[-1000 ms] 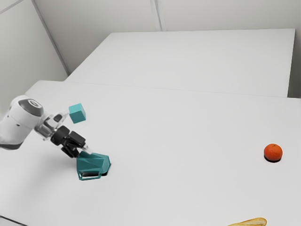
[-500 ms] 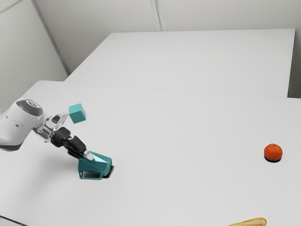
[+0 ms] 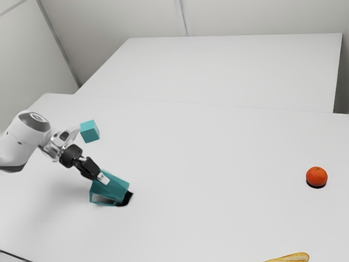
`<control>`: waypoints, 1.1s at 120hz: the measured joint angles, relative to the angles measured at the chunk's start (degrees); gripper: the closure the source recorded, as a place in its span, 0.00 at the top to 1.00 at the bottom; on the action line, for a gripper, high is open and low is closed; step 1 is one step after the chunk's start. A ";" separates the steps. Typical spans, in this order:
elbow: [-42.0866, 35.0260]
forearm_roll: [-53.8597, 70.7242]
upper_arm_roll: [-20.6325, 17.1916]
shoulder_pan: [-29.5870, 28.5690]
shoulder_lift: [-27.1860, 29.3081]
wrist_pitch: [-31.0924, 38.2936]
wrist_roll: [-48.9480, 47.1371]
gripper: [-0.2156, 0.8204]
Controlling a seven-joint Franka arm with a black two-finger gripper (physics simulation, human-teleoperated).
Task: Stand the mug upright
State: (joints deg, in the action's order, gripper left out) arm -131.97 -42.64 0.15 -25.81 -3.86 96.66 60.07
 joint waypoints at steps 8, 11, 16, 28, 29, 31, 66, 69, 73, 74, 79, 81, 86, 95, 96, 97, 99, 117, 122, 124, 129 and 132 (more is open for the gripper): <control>-0.02 0.15 -0.62 -0.03 1.09 0.20 0.14 0.04; -0.01 0.24 -1.15 -0.27 1.52 0.38 0.18 0.04; 0.01 0.43 -2.17 -0.68 2.43 0.82 0.22 0.04; 0.02 1.20 -4.55 -1.35 4.65 2.43 0.02 0.03; 0.02 1.31 -4.83 -1.48 4.83 2.63 -0.01 0.03; 0.02 1.49 -5.29 -1.63 5.15 3.03 -0.07 0.03; 0.30 15.79 -17.89 0.23 11.80 14.93 -7.19 0.03; 0.42 17.47 -18.71 0.19 11.88 16.10 -8.20 0.03; 0.57 19.60 -19.69 0.20 11.94 17.51 -9.61 0.03; 0.60 20.08 -19.87 0.23 11.95 17.84 -9.97 0.03; 0.71 22.09 -20.87 0.14 11.97 19.29 -11.78 0.03; 0.74 22.89 -21.24 0.14 11.96 19.80 -12.51 0.03; 0.80 24.86 -22.12 0.13 11.94 20.93 -14.36 0.03; 0.81 27.42 -23.53 0.10 11.61 22.99 -17.53 0.03; 0.81 27.74 -23.70 0.09 11.58 23.22 -17.88 0.03; 0.82 28.10 -23.91 0.07 11.55 23.44 -18.25 0.03; 0.82 28.85 -24.30 0.06 11.51 23.86 -18.99 0.03; 0.81 34.07 -26.39 0.20 10.97 27.10 -25.27 0.03; 0.81 35.15 -26.68 0.22 10.60 27.75 -26.87 0.03; 0.83 35.50 -26.78 0.24 10.38 27.97 -27.49 0.03; 0.87 36.26 -26.92 0.36 9.69 28.42 -28.95 0.03; 0.88 36.82 -26.98 0.37 9.38 28.60 -29.79 0.03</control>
State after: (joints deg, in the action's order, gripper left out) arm -131.09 -5.83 -26.84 -25.44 5.52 125.26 30.28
